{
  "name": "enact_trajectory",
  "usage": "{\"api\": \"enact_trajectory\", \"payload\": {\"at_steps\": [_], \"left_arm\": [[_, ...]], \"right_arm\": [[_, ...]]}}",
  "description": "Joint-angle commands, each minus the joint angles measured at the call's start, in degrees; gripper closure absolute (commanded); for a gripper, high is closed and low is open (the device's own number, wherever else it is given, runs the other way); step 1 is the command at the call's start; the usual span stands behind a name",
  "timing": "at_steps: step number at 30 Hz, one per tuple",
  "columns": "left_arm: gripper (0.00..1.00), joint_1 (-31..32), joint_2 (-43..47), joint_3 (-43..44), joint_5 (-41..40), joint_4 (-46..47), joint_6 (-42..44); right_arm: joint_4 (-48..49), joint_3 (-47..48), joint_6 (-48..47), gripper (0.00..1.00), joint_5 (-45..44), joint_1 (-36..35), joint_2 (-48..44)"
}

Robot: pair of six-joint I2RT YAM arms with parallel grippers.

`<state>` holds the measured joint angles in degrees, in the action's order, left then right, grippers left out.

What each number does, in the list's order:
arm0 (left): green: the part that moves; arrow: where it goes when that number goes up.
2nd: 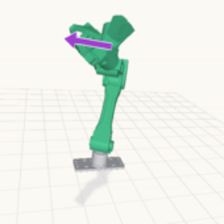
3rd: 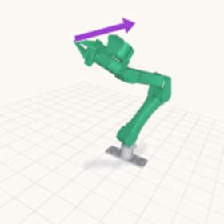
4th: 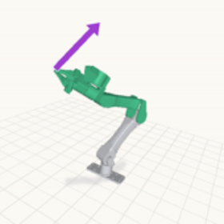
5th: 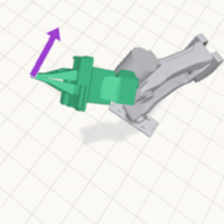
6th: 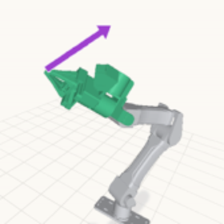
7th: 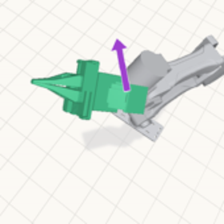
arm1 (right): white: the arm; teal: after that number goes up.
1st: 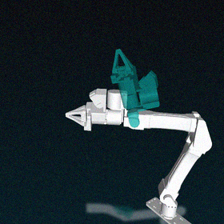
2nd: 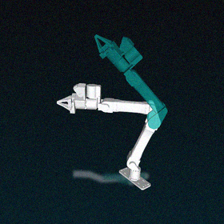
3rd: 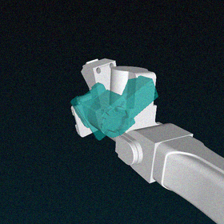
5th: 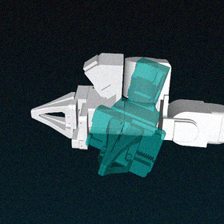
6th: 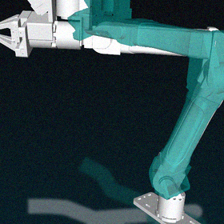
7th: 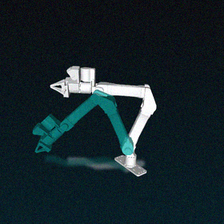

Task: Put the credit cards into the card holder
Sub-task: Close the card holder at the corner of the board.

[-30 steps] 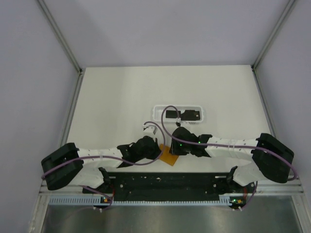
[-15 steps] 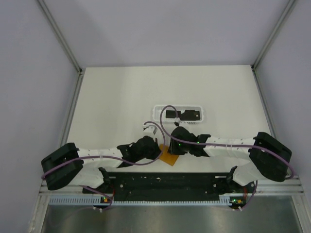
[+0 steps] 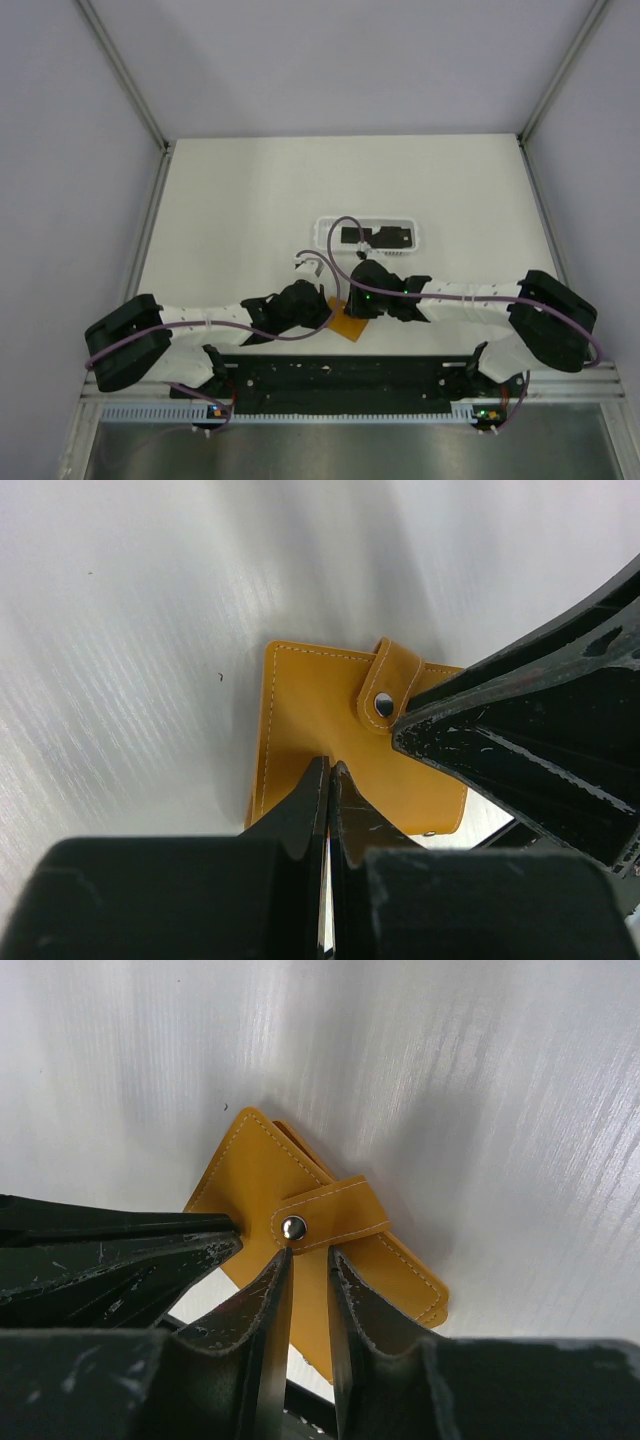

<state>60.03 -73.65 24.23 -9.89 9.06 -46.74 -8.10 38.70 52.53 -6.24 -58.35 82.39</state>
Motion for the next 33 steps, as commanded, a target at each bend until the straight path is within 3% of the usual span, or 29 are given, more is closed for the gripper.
{"api": "enact_trajectory", "payload": {"at_steps": [1,11,33], "left_arm": [[1.00,-0.3,0.0,0.0,-0.4,-1.4,1.0],[1.00,-0.3,-0.1,-0.1,-0.4,-1.2,1.0],[1.00,-0.4,-0.4,-0.4,-0.4,-1.1,0.8]], "right_arm": [[0.6,1.4,-0.5,0.80,1.1,0.2,-1.7],[-4.2,3.8,-1.6,0.74,-2.5,0.3,-7.2],[-3.5,5.2,-4.2,0.79,-2.6,1.2,-0.7]]}}
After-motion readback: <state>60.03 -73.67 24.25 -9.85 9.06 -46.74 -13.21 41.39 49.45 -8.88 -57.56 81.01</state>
